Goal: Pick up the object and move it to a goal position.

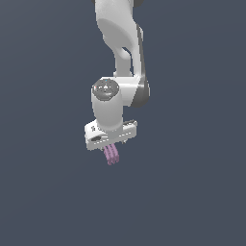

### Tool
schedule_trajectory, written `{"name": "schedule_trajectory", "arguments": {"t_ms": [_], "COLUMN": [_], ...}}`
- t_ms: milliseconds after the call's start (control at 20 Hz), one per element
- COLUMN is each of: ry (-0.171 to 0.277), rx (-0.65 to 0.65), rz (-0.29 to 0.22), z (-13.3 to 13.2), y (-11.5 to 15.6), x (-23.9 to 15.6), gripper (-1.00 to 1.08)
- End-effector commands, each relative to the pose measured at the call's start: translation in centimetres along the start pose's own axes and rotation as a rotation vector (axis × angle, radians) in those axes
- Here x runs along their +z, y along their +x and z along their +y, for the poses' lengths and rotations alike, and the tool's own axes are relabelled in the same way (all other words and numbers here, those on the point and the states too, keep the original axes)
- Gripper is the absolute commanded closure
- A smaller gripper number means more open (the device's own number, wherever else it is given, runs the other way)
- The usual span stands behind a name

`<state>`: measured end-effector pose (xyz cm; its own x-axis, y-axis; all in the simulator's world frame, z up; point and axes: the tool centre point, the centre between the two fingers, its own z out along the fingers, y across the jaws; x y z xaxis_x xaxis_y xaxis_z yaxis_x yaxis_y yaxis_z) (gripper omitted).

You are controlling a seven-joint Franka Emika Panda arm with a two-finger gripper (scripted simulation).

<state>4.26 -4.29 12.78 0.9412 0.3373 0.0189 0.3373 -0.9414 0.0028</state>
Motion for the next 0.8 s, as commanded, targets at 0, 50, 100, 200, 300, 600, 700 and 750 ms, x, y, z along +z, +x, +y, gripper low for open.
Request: {"name": "schedule_trajectory", "arguments": {"t_ms": [0, 50, 100, 200, 300, 600, 700, 750], "ry": [0.001, 0.002, 0.002, 0.003, 0.003, 0.003, 0.003, 0.003], "rx": [-0.031, -0.040, -0.047, -0.059, -0.066, -0.064, -0.064, -0.065], "rz": [-0.008, -0.010, -0.013, -0.016, -0.018, -0.019, -0.019, -0.019], "z": [0.5, 0.7, 0.8, 1.0, 1.1, 1.1, 1.1, 1.1], "y": [-0.2, -0.3, -0.4, -0.5, -0.5, -0.6, -0.6, -0.6], "x": [0.9, 1.1, 1.4, 1.7, 1.9, 2.3, 2.9, 3.3], "gripper": [-0.92, -0.92, -0.92, -0.92, -0.92, -0.92, -0.92, -0.92]}}
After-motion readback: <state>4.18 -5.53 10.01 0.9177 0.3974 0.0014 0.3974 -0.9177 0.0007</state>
